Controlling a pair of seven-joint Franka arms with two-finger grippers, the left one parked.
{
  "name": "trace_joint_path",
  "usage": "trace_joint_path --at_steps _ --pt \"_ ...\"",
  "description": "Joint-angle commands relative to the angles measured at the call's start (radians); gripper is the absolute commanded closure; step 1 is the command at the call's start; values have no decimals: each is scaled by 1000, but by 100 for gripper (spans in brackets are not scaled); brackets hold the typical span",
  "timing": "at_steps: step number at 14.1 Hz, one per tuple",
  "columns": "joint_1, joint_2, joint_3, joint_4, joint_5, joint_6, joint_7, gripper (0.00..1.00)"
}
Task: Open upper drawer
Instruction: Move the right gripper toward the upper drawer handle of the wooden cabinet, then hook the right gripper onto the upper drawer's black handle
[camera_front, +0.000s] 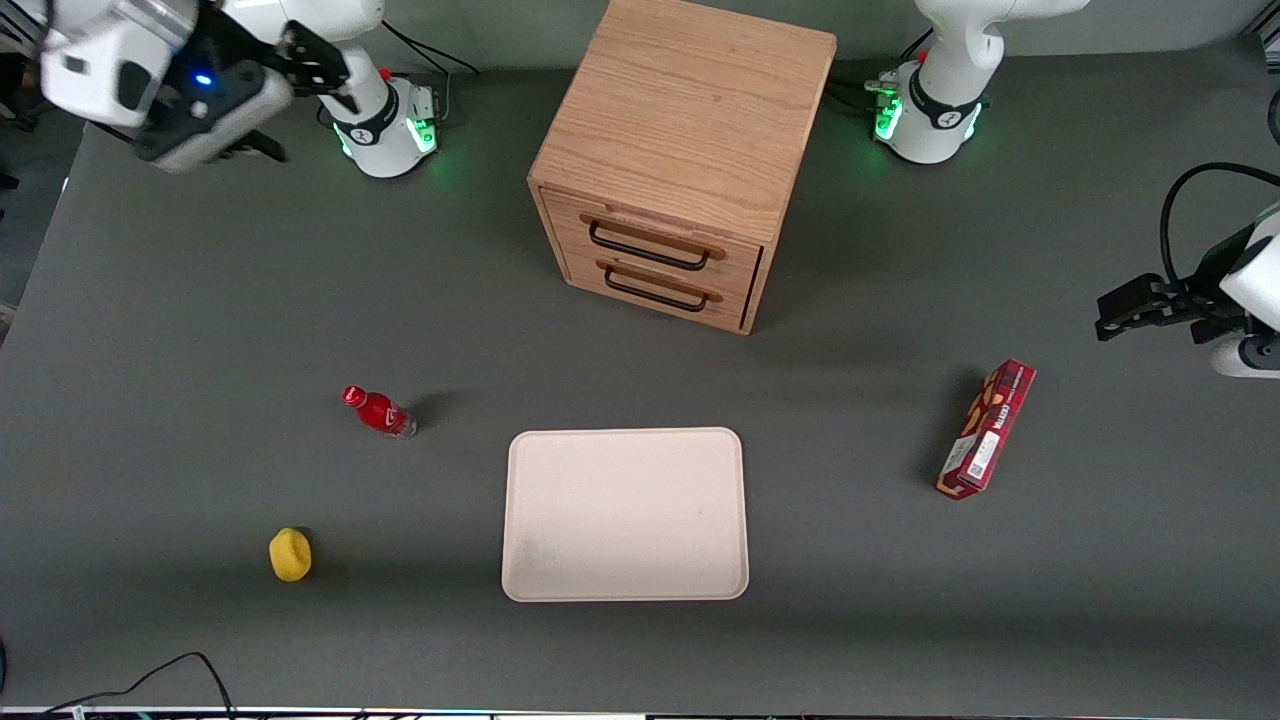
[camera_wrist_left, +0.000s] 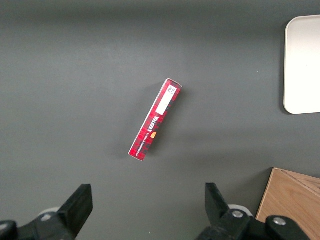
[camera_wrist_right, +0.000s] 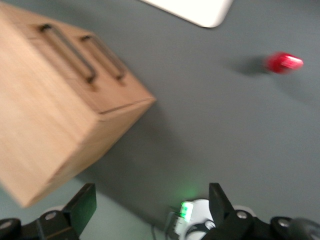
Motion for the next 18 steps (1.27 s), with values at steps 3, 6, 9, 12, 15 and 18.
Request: trace_joint_path --at_steps 3,6,9,12,15,18 --pt "-2 212 171 67 108 174 -47 0" --pt "3 359 271 73 104 359 -107 0" --pt "26 491 313 87 69 469 -145 0" --pt "50 600 369 102 -42 563 -144 0" --pt "50 657 416 93 -101 595 -141 0" --pt "55 660 422 65 -103 598 -142 0"
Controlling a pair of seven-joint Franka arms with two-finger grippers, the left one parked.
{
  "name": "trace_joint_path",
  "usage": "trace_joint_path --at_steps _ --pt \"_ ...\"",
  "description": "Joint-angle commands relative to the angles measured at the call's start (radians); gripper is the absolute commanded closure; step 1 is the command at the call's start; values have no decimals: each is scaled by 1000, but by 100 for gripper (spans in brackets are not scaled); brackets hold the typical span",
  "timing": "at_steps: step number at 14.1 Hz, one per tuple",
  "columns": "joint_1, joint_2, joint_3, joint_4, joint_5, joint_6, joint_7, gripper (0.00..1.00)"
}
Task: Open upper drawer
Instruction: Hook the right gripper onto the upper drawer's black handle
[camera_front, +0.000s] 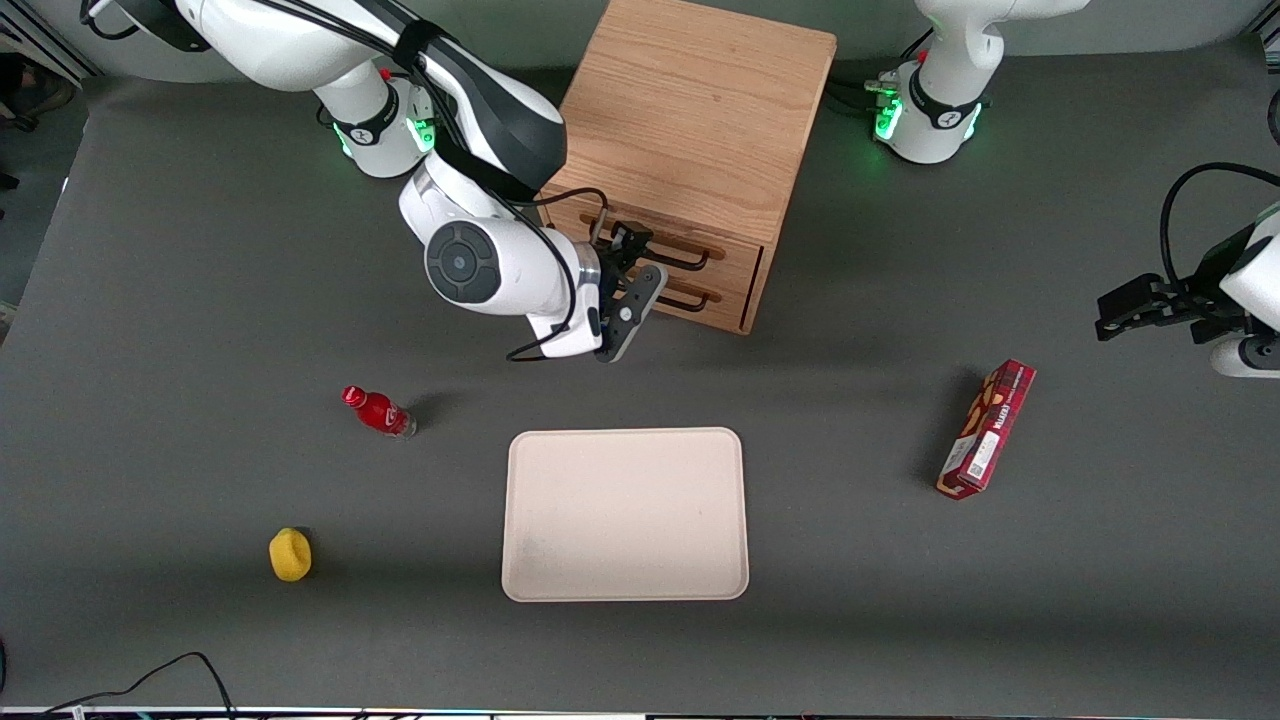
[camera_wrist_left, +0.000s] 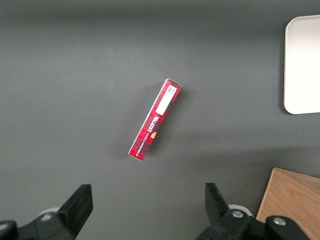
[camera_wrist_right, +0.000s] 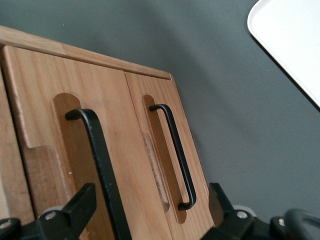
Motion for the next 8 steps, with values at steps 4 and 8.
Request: trace_joint_path --at_steps 4,8 --pt "13 17 13 -14 -19 6 -5 0" --pt "15 17 17 -43 -19 28 -7 0"
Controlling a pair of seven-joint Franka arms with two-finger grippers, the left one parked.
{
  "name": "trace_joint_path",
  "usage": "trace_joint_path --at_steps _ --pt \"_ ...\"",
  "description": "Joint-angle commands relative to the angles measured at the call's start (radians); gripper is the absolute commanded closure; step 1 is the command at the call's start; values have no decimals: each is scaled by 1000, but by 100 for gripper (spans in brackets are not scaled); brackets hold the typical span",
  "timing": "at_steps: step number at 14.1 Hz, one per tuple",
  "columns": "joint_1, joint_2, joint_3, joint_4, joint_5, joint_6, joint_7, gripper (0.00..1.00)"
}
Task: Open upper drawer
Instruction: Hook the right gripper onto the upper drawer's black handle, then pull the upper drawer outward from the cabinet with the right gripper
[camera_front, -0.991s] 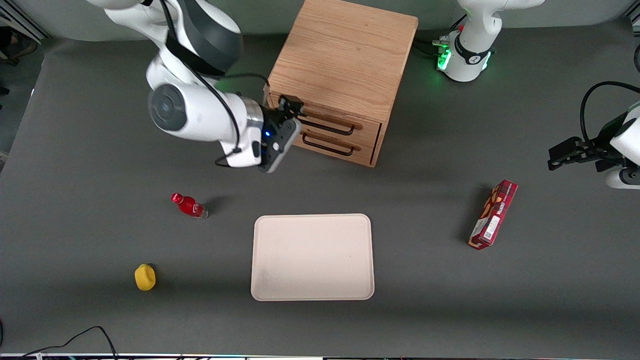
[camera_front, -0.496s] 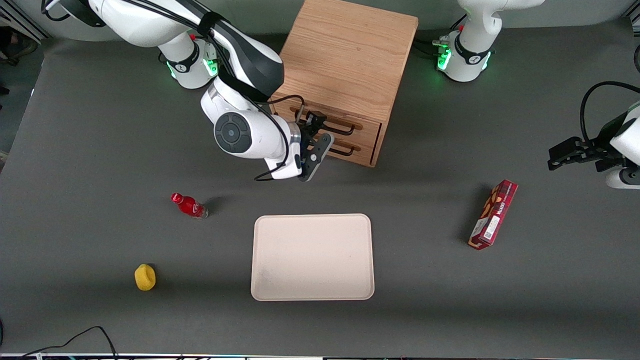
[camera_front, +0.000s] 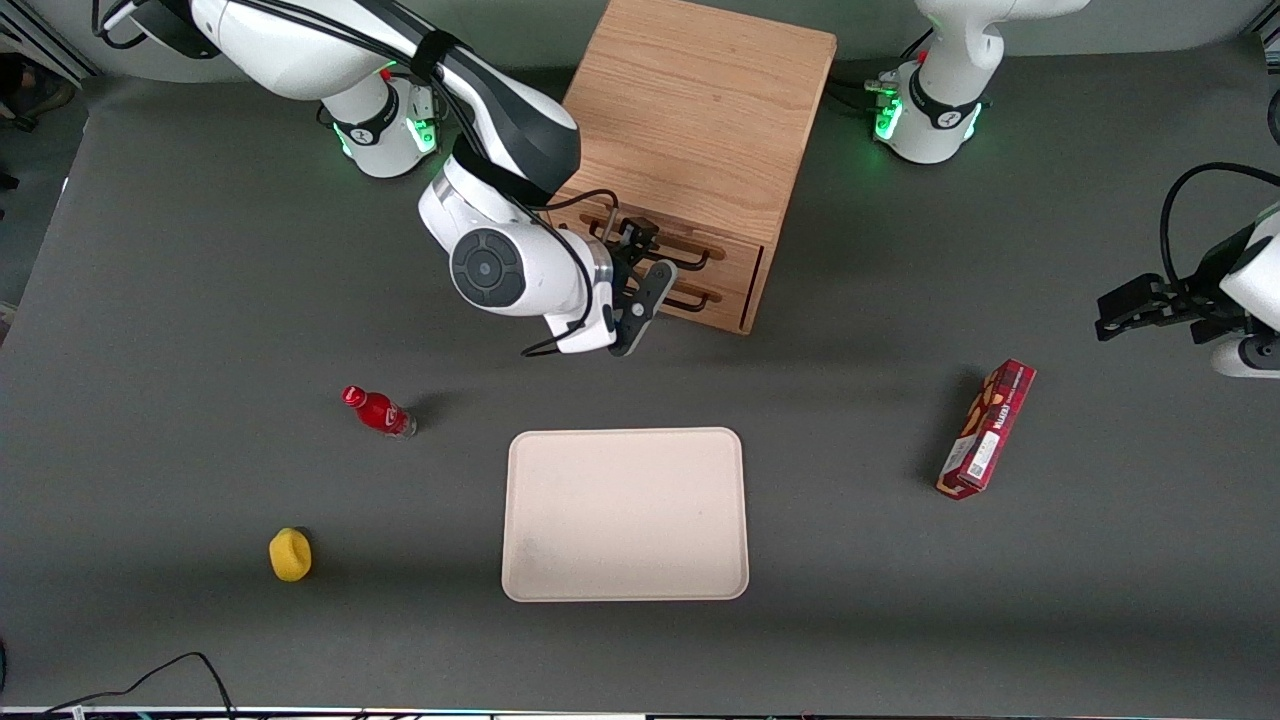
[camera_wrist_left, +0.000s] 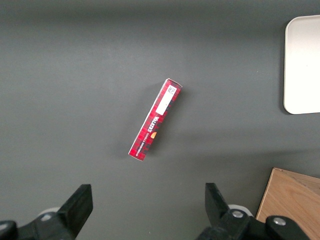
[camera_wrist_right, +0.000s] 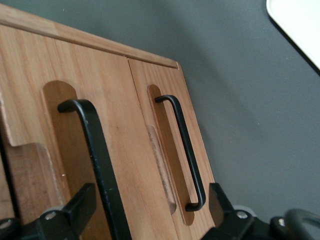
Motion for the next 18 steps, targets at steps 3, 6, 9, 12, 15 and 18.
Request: trace_joint_path --at_steps 3,6,9,12,15,18 --pt "-4 32 5 -5 -70 34 -10 0" --pt "-18 75 -8 57 -91 33 -22 0" --pt "-21 102 -14 106 -120 30 -28 0" --pt "-21 151 -46 185 -135 9 -28 0" --pt "-20 197 -75 277 -134 -54 -28 0" --pt "-21 224 -80 336 -134 -74 -30 0"
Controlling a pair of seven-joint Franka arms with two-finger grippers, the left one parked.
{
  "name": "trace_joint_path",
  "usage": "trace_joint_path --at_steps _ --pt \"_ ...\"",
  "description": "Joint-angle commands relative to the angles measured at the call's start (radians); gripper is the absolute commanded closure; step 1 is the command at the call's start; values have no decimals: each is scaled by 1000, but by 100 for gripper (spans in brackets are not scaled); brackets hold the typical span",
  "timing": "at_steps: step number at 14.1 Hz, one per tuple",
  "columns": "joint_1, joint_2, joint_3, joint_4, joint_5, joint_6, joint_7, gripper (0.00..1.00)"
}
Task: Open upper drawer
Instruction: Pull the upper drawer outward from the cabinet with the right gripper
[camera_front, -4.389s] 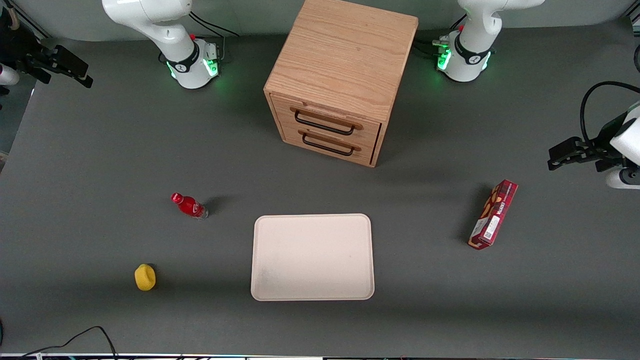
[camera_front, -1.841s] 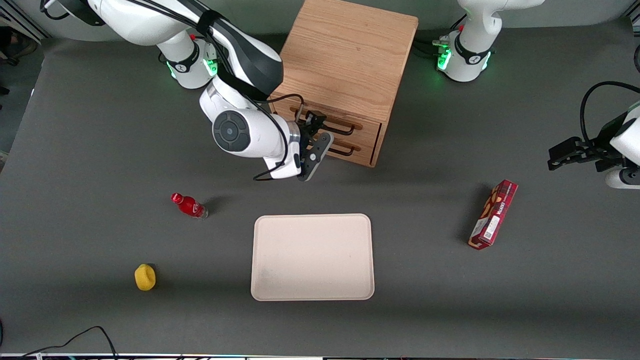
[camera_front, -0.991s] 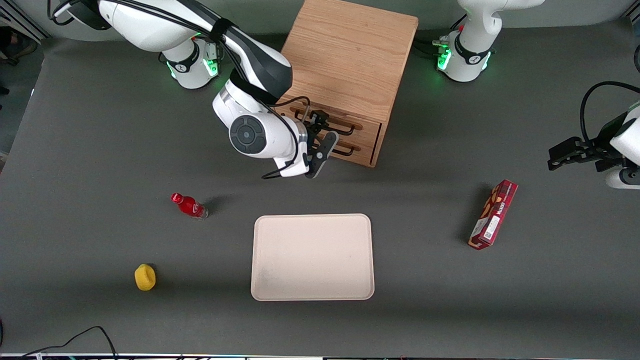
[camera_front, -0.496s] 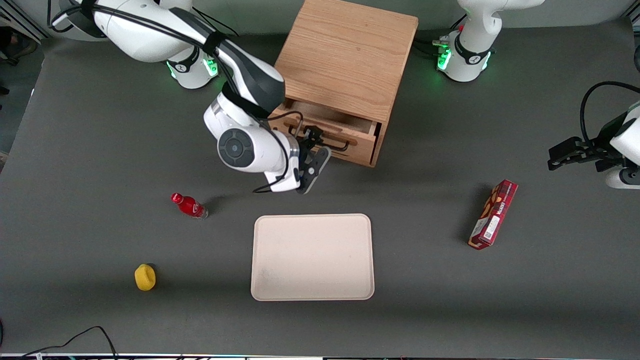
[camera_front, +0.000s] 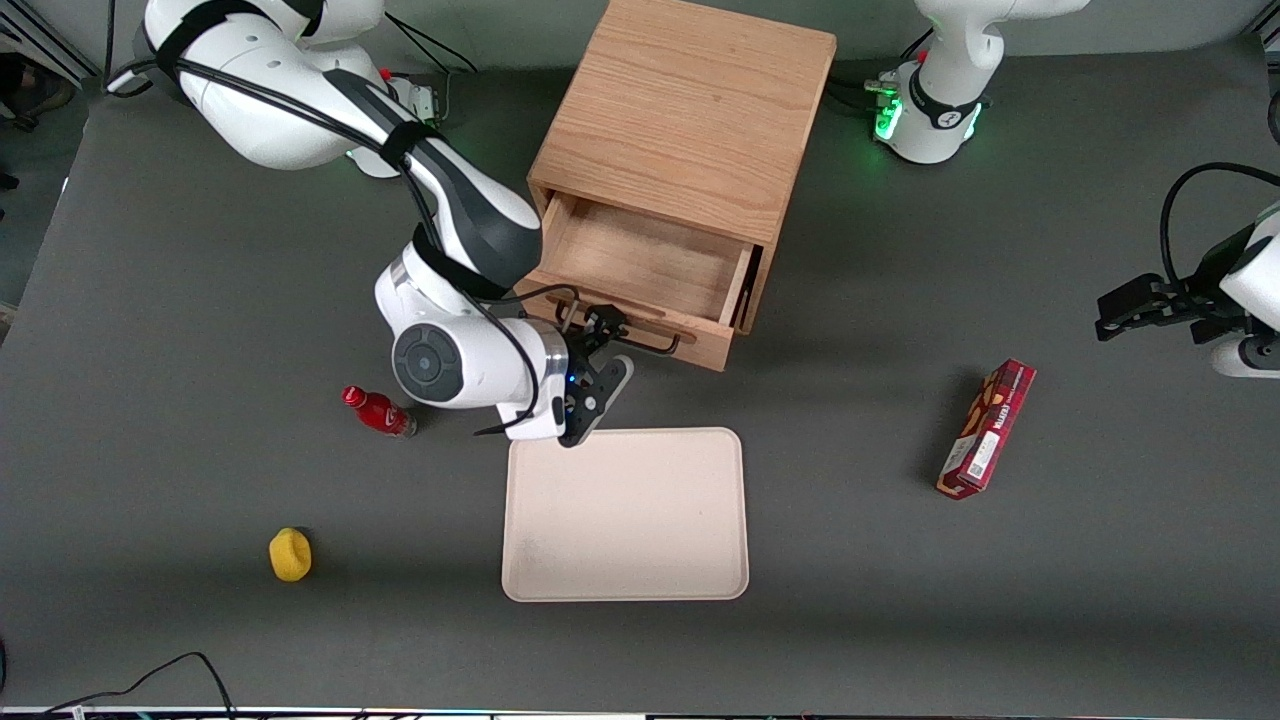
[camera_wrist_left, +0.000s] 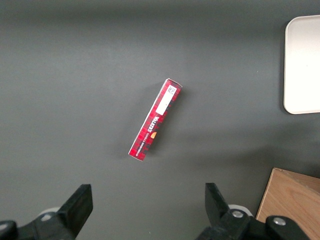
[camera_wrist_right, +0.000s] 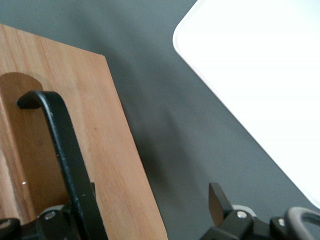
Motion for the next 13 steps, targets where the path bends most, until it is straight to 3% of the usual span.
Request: trace_joint_path --at_steps 1,13 --pt "9 49 -8 101 -26 -42 -13 0" --pt "26 156 -60 297 -27 -82 -27 0"
